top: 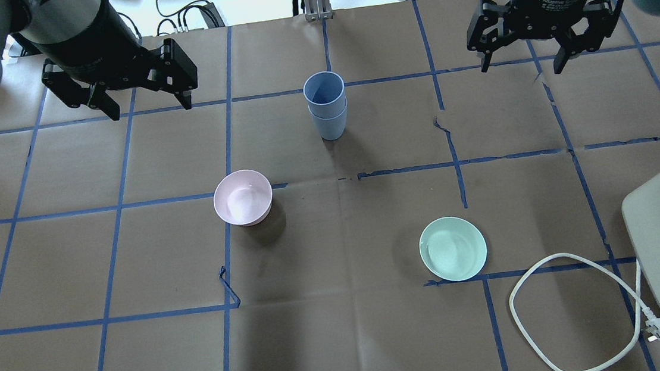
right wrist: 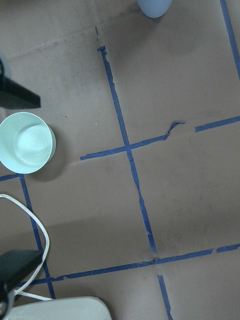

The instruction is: Stack blue cups with both arms

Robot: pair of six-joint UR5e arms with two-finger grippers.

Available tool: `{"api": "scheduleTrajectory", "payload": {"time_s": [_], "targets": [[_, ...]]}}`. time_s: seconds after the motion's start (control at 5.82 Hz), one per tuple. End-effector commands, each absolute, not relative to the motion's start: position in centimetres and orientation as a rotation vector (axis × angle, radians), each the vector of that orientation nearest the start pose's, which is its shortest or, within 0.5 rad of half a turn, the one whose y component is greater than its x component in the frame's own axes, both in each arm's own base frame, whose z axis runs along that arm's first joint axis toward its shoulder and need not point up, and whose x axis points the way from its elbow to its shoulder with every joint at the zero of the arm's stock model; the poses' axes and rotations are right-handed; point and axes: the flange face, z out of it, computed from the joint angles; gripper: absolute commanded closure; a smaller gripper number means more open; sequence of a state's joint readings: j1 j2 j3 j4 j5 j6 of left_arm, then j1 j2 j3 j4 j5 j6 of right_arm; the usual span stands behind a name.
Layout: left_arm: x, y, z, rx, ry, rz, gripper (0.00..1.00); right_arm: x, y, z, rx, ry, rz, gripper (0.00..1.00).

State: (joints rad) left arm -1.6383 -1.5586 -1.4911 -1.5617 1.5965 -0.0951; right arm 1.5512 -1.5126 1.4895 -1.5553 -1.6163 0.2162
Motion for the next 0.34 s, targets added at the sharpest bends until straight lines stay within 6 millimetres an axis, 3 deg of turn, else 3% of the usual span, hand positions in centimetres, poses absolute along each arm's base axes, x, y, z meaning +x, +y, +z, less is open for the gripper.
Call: {"api": "scheduleTrajectory", "payload": {"time_s": [0.0,0.17], "targets": [[-16.38,-48.47,53.53,-0.045,3.119,-0.163,0.02,11.95,-51.90,49.71,0.373,3.162,-0.019,0.00],[-16.39,-48.47,53.53,-0.043,3.121,-0.163,0.02,11.95,-51.90,49.71,0.373,3.162,-0.019,0.00]]}}
